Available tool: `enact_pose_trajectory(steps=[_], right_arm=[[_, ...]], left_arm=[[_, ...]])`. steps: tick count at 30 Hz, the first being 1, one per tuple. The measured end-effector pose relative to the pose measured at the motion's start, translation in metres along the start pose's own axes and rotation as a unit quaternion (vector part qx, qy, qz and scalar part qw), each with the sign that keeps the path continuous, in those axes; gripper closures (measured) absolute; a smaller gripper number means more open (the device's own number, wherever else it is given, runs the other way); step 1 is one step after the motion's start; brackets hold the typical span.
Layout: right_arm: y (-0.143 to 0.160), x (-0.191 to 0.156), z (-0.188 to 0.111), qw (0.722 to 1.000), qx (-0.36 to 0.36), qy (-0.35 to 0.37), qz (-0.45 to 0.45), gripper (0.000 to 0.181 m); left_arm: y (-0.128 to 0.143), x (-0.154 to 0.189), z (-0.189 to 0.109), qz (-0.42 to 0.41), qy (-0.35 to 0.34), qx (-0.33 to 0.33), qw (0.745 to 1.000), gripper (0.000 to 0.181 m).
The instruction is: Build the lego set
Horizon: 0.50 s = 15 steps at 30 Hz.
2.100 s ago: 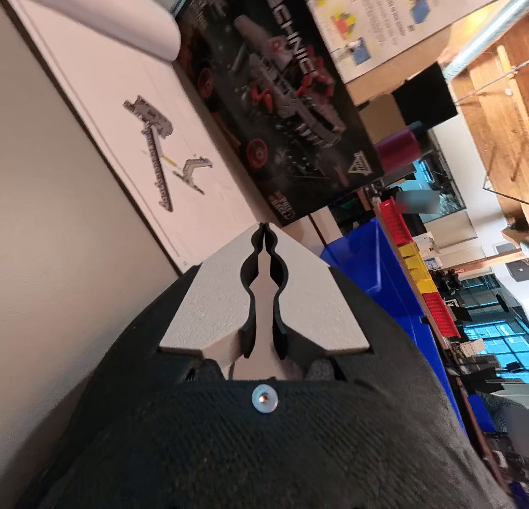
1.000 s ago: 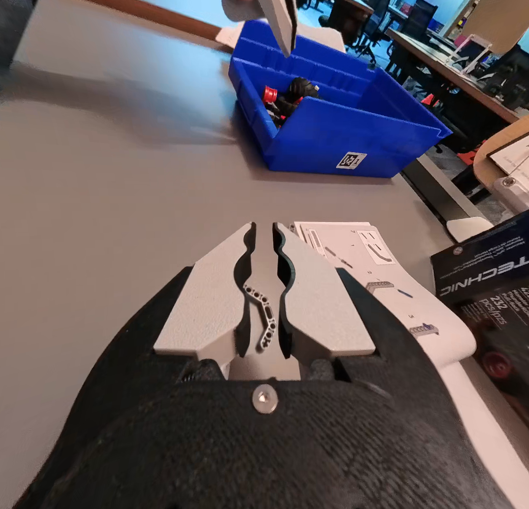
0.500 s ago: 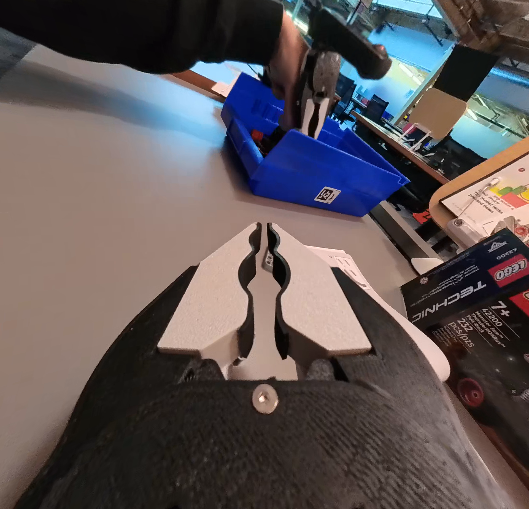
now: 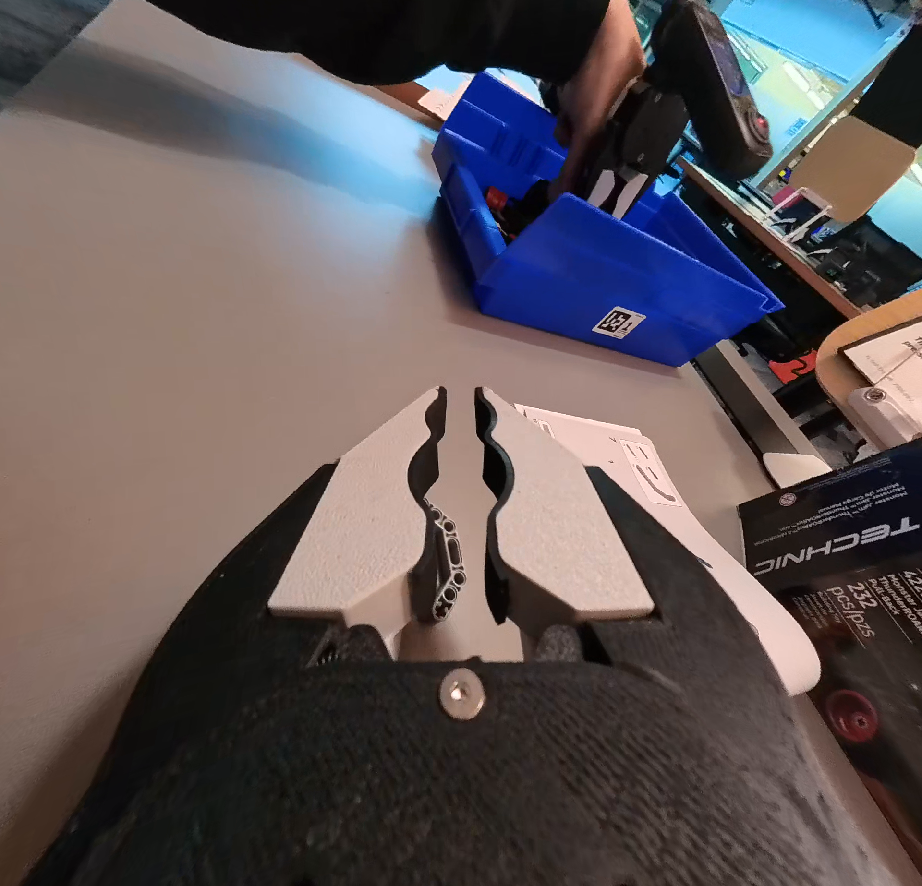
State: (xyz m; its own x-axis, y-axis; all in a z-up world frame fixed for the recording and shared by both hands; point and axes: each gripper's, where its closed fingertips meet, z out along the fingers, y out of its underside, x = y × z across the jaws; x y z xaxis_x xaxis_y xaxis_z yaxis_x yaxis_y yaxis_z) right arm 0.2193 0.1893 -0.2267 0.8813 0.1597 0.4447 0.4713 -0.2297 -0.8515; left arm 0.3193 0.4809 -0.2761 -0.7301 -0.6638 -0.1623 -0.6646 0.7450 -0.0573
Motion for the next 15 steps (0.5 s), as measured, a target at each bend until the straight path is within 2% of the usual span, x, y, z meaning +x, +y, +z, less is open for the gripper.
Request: enact_pose_trajectory(steps=[6,15], right_arm=[[-0.001,-0.003,0.001,1.000,0.001,-0.003,0.002,0.171],[0.000,-0.007,0.002,1.000,-0.005,-0.002,-0.001,0.170]], left_arm=[[-0.008,0.004,-0.001,0.023,0.004,0.021,0.999,0.171],[0.003,-0.007,-0.001,0.037,-0.023,-0.011,0.999,0.168]])
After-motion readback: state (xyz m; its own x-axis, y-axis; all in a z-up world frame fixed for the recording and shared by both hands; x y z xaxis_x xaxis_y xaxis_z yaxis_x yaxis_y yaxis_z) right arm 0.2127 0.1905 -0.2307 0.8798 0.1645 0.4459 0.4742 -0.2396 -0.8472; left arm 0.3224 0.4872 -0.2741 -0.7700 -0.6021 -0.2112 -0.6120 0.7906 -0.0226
